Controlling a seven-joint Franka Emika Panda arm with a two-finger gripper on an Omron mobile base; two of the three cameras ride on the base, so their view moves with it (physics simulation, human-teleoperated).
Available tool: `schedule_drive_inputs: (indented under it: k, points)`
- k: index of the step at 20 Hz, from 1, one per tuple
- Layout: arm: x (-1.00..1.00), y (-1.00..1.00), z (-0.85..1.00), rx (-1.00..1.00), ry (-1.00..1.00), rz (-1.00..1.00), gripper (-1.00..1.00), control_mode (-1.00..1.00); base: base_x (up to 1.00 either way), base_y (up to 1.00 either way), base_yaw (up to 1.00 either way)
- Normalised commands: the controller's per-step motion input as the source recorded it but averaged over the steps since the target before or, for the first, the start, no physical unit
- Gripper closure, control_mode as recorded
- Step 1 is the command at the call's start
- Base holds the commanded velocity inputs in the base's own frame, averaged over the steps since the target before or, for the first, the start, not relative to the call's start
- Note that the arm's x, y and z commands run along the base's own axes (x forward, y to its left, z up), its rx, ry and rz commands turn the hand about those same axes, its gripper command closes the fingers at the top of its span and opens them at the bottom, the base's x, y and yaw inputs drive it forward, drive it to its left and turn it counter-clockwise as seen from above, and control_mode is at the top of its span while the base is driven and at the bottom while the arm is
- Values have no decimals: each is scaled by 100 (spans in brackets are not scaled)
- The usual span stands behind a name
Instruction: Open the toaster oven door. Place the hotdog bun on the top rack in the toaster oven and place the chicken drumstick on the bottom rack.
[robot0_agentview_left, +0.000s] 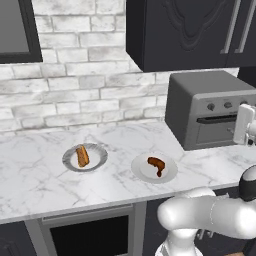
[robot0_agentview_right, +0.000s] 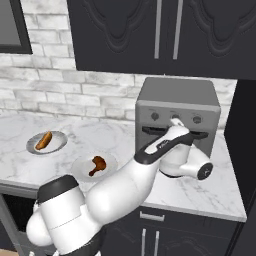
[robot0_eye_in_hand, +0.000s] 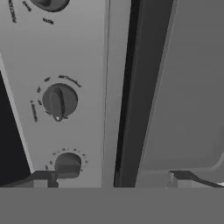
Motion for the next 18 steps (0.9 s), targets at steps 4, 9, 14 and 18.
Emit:
schedule_drive_inputs:
  k: [4, 9, 14, 18]
  points:
    - [38, -2, -9, 3, -6, 0, -100, -100, 0, 0, 0]
    - [10, -10, -10, 4, -5, 0, -100, -100, 0, 0, 0]
    - [15, -14, -5, 2, -4, 0, -100, -100, 0, 0, 0]
    - [29, -4, -9, 0, -5, 0, -100, -100, 0, 0, 0]
